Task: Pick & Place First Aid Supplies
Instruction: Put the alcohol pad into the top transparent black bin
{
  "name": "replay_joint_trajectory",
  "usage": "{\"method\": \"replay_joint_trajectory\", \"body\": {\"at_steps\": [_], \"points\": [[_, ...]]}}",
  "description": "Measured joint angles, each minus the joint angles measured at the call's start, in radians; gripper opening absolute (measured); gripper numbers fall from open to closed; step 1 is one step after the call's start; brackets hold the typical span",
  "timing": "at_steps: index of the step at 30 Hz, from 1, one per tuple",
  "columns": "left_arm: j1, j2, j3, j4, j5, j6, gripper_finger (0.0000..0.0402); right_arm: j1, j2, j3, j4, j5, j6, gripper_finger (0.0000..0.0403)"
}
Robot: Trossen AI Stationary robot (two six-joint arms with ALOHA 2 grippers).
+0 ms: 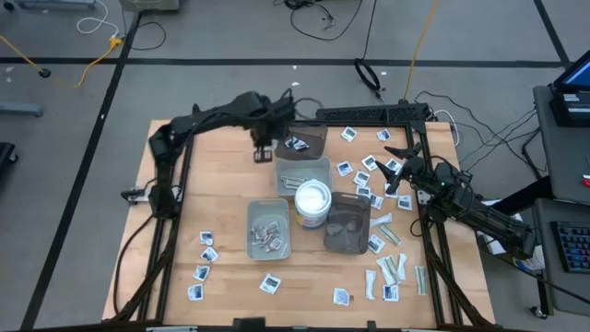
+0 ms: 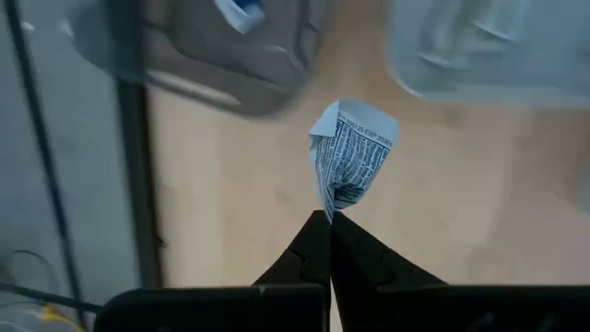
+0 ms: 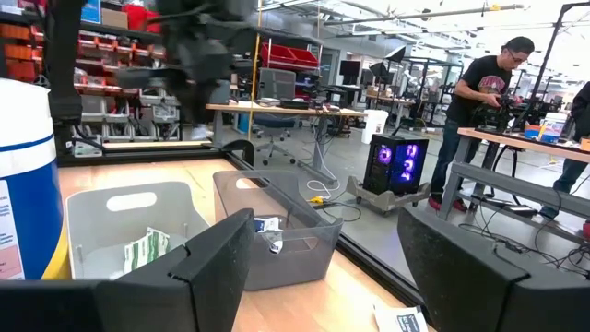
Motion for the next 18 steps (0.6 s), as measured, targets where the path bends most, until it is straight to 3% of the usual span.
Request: {"method": "replay_joint_trajectory", "body": {"at_steps": [9, 18], "points": [[0.054, 0.232, 0.28, 0.076, -0.018, 0.116, 0.0, 0.0, 0.0, 0.0, 0.0, 0.0, 0.0, 0.0263], [0.057, 0.372, 0.351, 0.141, -0.033, 0.143, 0.0004, 0.0, 0.0, 0.0, 0.0, 0.0, 0.0, 0.0263]]}}
